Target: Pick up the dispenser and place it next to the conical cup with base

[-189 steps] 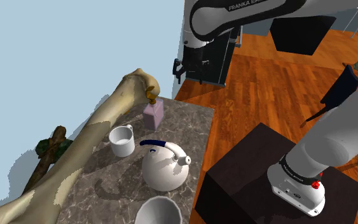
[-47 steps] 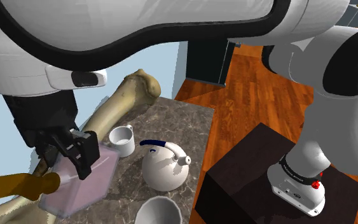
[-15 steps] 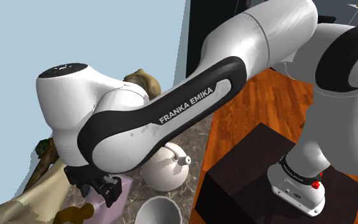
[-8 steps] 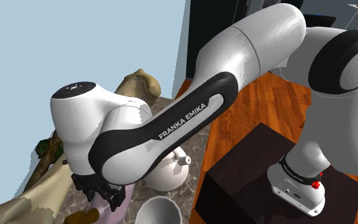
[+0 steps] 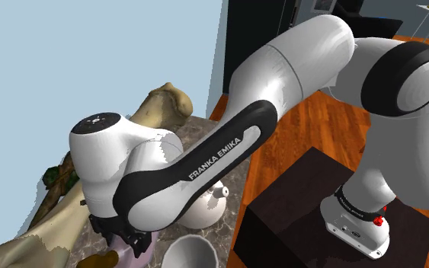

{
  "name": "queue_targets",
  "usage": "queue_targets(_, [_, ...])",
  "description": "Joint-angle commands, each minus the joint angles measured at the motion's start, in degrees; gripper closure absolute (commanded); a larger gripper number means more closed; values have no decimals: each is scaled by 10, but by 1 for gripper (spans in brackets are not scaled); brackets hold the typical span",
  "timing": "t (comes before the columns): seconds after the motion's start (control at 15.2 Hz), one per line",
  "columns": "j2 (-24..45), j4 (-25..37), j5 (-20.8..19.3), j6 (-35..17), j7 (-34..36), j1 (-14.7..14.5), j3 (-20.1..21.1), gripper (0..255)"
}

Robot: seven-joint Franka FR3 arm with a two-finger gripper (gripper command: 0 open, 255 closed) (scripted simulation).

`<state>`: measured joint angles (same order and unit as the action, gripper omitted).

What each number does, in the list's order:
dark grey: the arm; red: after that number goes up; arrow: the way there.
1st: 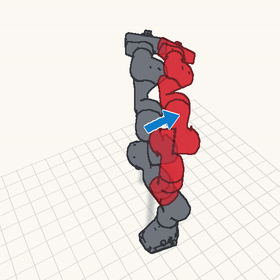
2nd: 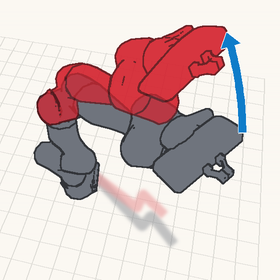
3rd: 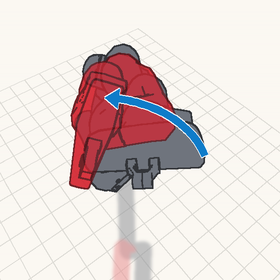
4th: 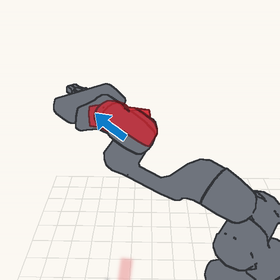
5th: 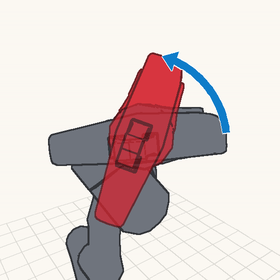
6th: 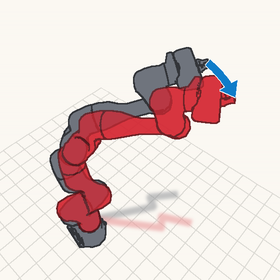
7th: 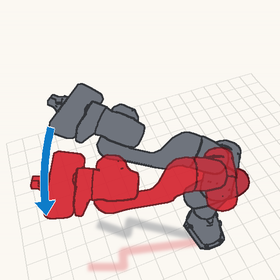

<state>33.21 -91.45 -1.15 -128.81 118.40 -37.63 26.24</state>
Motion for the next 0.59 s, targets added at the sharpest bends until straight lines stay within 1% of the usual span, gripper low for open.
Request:
queue_targets(0.0, [5, -3, -1, -1, 0, 0, -2, 255])
queue_targets(0.26, [5, -3, -1, -1, 0, 0, -2, 255])
queue_targets(0.33, [5, -1, -1, 0, 0, 0, -2, 0])
queue_targets(0.53, [4, -1, -1, 1, 1, 0, -2, 0])
